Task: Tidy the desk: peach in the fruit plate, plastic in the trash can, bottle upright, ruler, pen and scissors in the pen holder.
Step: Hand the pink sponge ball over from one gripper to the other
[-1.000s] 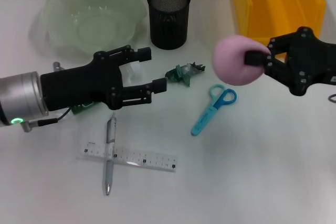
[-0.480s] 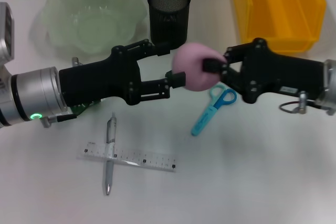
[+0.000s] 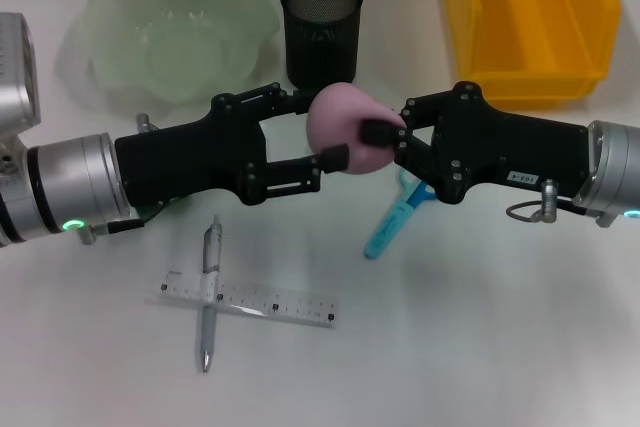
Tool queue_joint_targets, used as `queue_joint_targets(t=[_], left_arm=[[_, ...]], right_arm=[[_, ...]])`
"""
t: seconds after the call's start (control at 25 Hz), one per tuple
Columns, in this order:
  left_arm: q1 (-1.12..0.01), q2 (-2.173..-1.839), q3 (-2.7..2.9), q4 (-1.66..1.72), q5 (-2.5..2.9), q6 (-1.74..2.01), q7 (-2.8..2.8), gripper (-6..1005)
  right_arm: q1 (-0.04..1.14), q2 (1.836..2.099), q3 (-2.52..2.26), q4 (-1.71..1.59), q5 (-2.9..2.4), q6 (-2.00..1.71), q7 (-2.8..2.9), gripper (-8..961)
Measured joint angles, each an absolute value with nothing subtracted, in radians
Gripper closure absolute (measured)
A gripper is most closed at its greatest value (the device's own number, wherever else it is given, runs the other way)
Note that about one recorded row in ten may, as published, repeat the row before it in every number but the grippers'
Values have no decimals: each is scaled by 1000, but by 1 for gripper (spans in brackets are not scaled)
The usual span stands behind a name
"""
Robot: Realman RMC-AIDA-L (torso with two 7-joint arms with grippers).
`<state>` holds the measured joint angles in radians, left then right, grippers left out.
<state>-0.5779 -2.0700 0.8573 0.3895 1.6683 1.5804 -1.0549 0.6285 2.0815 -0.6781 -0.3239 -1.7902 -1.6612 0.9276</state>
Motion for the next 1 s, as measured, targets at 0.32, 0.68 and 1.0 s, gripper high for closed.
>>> queue_joint_targets(t=[0.32, 0.68, 1.0], left_arm=[[-577, -2066, 861, 397, 1670, 1582, -1064, 279], [-580, -2067, 861, 397, 1669, 1585, -1084, 631], [-581, -2070, 861, 399, 1668, 1580, -1089, 748]], right_arm=[[626, 2082, -678, -323, -1790, -1661, 929, 876], [622, 2082, -675, -322, -1790, -1661, 938, 860], [621, 2081, -675, -323, -1792, -1661, 945, 846]])
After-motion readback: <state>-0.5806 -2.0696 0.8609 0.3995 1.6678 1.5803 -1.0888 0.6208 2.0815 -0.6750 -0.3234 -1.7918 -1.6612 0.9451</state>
